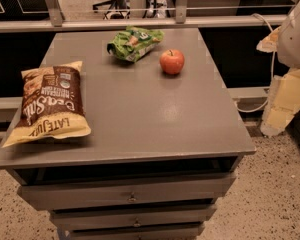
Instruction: Move green rice chip bag near brown chip bag
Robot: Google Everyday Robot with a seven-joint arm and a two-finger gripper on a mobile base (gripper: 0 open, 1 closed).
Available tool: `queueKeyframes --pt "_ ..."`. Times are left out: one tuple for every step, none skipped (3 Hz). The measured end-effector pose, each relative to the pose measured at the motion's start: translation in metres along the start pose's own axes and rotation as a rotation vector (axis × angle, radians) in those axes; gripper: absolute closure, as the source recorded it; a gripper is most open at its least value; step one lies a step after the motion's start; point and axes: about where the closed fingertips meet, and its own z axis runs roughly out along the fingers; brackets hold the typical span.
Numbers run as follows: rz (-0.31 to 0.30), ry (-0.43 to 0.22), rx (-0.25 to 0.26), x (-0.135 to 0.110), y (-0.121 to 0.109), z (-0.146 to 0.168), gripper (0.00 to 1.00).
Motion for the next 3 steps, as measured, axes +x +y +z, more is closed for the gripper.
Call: queueKeyframes --pt "0.000 0.000 0.000 0.000 0.000 0.000 0.00" --pt "0.013 -0.129 0.016 -0.013 -0.018 0.001 0.00" --pt "0.053 -0.318 0.043 -0.029 -0.047 0.003 0.00"
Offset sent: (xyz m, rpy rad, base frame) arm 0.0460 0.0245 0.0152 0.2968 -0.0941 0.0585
